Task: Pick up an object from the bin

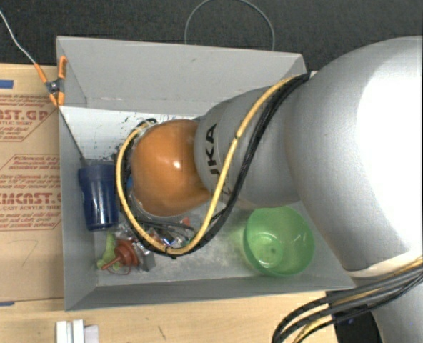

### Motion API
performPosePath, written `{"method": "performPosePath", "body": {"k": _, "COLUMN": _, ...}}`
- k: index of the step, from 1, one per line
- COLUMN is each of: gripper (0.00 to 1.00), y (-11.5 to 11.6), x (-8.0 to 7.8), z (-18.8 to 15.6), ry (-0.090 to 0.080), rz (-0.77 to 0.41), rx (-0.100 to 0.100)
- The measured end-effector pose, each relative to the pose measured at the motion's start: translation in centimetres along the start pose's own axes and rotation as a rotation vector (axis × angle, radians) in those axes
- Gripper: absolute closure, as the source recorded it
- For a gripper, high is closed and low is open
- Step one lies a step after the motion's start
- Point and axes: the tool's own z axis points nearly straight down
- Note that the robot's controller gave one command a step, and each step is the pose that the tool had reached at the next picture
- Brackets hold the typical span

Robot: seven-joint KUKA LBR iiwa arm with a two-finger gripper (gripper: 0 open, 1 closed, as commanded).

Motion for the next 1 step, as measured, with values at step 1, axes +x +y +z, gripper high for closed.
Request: {"method": "performPosePath", "body": {"k": 1, "gripper": 1.00, "y": 0.05, "x": -0.78, "z": -8.21, "ry": 0.011, "rz": 0.002, "rx": -0.002}}
